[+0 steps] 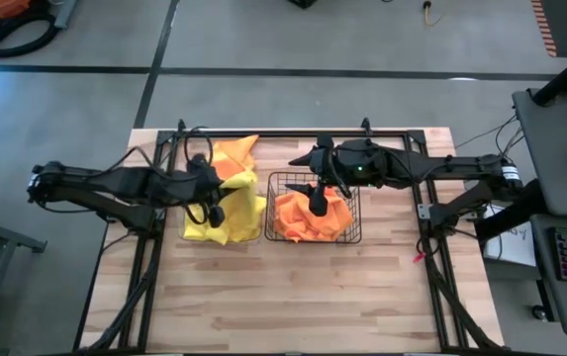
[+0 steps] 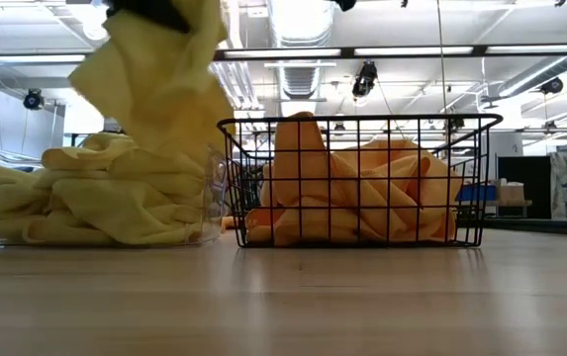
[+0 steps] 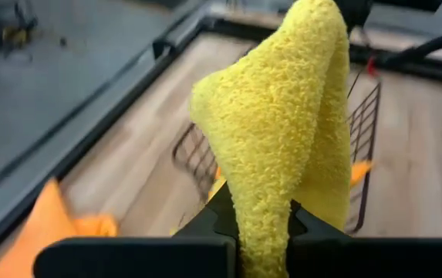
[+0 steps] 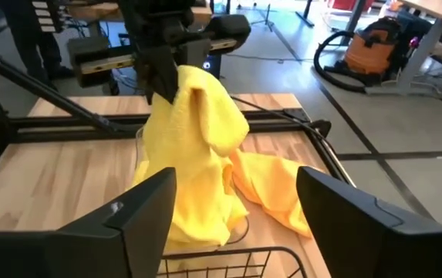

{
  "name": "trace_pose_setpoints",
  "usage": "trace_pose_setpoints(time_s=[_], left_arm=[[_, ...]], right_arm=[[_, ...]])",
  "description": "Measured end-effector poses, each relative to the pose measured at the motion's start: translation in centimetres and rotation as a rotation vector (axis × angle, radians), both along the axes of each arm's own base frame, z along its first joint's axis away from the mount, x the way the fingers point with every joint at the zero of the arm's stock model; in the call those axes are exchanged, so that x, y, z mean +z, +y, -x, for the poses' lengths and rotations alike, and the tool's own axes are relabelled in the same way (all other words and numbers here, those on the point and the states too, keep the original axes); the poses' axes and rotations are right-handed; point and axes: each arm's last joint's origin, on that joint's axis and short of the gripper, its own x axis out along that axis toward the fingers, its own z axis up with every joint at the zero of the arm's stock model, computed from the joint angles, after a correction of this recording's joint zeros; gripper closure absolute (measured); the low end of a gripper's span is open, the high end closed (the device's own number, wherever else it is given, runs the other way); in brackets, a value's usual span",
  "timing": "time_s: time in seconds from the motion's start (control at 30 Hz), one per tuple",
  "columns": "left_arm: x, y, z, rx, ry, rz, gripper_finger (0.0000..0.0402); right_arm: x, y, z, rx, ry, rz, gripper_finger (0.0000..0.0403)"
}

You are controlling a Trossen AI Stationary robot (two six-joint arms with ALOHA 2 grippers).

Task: Sort microfiber towel by color & place in baskets
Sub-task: Put the yellow towel into the transparent bin

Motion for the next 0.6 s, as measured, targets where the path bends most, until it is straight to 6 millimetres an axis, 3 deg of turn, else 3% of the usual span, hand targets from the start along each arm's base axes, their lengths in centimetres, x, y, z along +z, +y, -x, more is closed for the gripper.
trace_pose_setpoints(time_s=[0.3, 0.6], left_arm=[[-1.7, 0.2, 1.8, 0.088, 0.199, 0.087, 0.0401], [-3.1, -0.3, 1.1, -0.004, 0.333, 0.175, 0.0401]], right_arm=[[0.0, 0.0, 0.0, 0.0, 0.002, 0.0, 0.0124], [0.0, 0.0, 0.0, 0.0, 0.002, -0.001, 0.0125]])
